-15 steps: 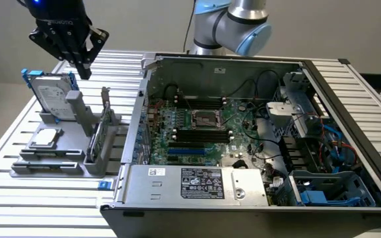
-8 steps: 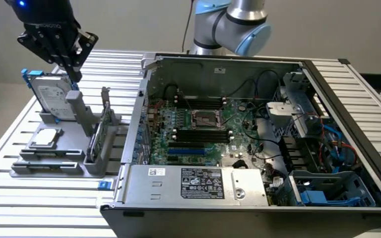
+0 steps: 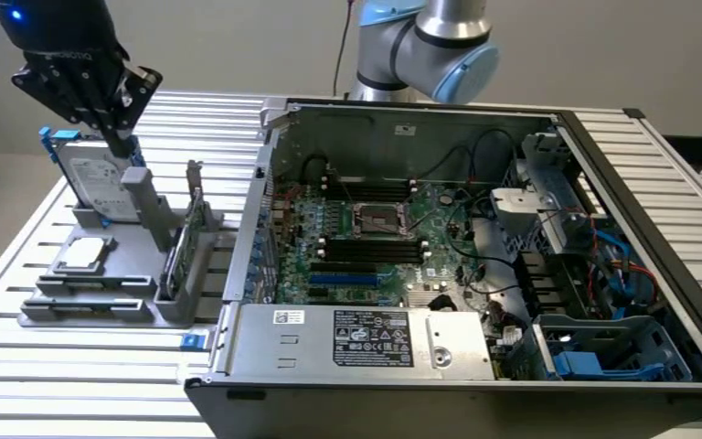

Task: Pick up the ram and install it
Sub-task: 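Reach for the ram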

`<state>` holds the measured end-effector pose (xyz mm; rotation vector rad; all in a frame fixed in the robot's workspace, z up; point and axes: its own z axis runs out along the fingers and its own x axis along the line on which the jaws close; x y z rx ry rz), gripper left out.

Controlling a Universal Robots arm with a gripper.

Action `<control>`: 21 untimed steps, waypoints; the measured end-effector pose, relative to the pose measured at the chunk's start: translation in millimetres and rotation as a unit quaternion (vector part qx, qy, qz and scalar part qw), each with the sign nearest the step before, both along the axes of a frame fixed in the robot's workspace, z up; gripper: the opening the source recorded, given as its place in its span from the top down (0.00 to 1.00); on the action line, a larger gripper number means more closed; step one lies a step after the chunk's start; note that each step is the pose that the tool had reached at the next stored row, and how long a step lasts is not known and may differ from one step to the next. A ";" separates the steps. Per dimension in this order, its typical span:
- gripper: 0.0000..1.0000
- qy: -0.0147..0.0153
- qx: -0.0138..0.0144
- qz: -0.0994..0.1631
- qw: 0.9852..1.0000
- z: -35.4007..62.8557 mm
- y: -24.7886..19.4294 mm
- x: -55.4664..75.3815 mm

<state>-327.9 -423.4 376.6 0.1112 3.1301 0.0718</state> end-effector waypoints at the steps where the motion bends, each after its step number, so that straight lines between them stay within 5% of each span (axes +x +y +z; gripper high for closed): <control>1: 0.89 0.000 0.000 0.000 1.000 -0.7 -0.6 -2.0; 21: 0.89 0.004 -0.002 0.002 1.000 -9.8 -13.4 -29.4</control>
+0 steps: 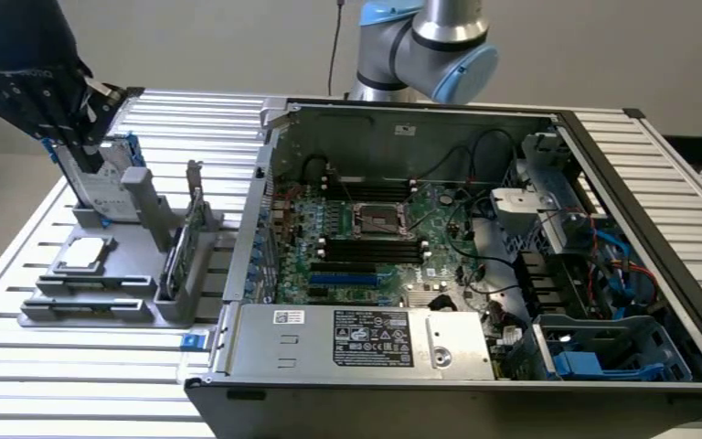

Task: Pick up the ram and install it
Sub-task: 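Reach for the ram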

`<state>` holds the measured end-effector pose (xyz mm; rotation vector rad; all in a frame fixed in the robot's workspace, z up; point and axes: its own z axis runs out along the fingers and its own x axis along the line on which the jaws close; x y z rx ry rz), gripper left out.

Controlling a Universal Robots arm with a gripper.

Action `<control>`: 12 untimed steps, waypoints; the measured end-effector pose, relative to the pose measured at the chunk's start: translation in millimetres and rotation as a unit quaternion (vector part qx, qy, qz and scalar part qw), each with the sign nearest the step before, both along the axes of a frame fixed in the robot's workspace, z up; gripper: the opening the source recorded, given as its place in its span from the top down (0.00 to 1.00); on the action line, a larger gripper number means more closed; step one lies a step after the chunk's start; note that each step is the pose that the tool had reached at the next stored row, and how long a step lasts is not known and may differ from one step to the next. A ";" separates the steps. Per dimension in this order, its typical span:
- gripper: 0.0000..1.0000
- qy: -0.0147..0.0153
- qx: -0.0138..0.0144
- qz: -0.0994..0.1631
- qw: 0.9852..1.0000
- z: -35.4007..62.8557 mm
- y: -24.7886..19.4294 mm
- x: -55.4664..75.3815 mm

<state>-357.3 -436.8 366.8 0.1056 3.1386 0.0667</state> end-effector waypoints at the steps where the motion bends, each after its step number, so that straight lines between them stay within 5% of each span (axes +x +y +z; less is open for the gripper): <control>1: 0.89 0.000 0.000 0.000 1.000 -0.6 -0.6 -2.2; 12: 0.89 0.002 -0.001 0.000 1.000 -6.1 -7.5 -20.5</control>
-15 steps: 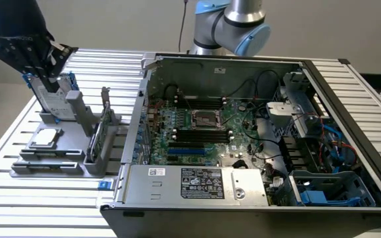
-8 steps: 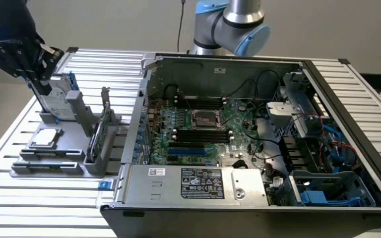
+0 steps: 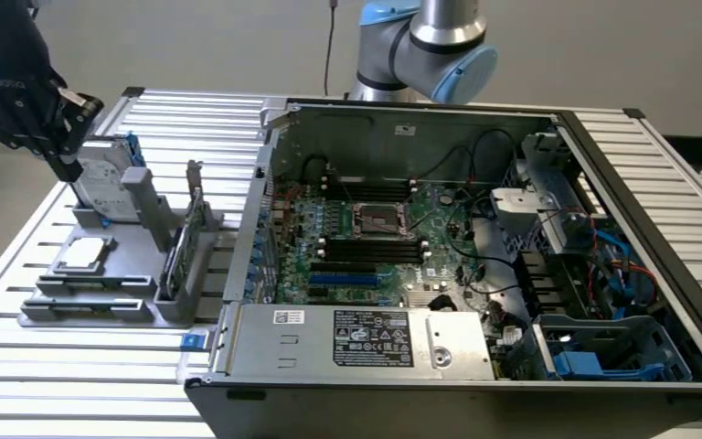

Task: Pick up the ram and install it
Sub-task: 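Reach for the ram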

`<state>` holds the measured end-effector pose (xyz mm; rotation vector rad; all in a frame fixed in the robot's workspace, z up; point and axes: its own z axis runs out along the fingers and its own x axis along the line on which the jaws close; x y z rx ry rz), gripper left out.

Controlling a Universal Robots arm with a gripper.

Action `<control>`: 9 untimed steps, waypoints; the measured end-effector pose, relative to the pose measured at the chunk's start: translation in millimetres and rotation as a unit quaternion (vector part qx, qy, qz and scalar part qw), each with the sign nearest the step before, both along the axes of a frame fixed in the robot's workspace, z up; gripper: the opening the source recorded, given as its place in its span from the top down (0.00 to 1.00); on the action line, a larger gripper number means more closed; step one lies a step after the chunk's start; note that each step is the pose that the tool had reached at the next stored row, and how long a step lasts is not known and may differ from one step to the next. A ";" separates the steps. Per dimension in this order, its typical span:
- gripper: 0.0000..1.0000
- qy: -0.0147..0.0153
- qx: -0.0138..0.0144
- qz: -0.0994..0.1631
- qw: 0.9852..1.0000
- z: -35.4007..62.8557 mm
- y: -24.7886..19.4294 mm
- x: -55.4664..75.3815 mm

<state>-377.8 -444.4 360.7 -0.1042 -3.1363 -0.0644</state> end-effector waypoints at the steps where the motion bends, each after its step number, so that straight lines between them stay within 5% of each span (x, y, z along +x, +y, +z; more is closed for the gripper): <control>1: 0.89 0.000 0.000 0.000 1.000 -0.5 -0.8 -1.0; 9: 0.89 0.005 0.000 0.001 1.000 -5.5 -8.8 -7.1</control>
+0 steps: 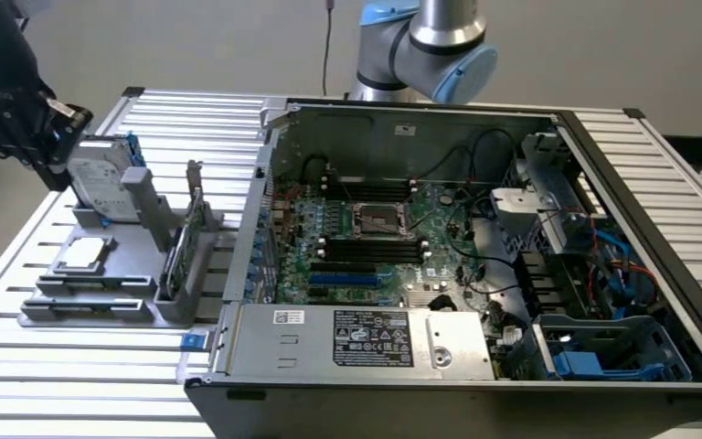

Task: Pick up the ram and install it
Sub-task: 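Reach for the ram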

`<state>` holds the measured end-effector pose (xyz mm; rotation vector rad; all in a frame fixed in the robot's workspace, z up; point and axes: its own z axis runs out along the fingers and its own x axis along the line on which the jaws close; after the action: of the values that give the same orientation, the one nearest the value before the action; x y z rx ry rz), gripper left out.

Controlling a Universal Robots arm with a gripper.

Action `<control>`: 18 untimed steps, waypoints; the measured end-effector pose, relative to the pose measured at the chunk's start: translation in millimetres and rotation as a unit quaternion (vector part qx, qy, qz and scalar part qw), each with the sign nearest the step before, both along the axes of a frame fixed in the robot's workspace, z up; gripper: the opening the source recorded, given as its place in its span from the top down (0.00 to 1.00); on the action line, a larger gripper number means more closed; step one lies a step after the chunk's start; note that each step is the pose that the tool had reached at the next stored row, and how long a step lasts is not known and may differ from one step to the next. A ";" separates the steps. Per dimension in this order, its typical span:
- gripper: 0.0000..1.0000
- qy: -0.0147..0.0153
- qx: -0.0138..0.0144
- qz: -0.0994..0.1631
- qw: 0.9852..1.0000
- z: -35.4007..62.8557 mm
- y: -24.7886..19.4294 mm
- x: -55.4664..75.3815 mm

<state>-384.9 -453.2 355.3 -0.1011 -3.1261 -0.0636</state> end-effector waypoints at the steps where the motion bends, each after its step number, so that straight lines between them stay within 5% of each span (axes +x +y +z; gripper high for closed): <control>1: 0.89 0.001 0.000 0.000 1.000 -0.7 -1.2 -0.8; 18: 0.89 0.012 0.000 0.002 1.000 -10.9 -20.5 -11.1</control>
<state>-396.1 -473.7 344.4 -0.0949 -3.1031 -0.0618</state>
